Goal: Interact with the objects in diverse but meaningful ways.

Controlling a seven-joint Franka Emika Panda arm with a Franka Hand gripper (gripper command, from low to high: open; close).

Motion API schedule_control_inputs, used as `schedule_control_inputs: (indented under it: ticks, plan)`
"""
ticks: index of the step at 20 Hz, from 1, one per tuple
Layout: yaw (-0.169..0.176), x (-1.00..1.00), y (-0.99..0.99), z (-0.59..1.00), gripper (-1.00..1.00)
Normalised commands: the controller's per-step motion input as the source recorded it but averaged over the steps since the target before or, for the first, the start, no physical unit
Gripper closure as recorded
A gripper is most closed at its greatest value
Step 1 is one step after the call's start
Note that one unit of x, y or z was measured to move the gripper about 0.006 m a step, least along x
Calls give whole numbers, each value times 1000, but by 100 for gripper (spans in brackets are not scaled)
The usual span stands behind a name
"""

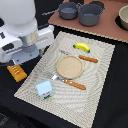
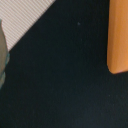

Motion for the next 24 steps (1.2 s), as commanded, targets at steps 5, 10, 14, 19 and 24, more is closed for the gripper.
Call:
schedule_control_inputs:
  ticks: [5,10,14,19,24]
  plan:
    - [-3,-909,-123,25,-100]
    - [0,-190,-317,81,-100]
    - [31,40,-346,-10,-100]
    - [72,-42,-191,-235,-100]
    - [75,-196,-186,-343,-100]
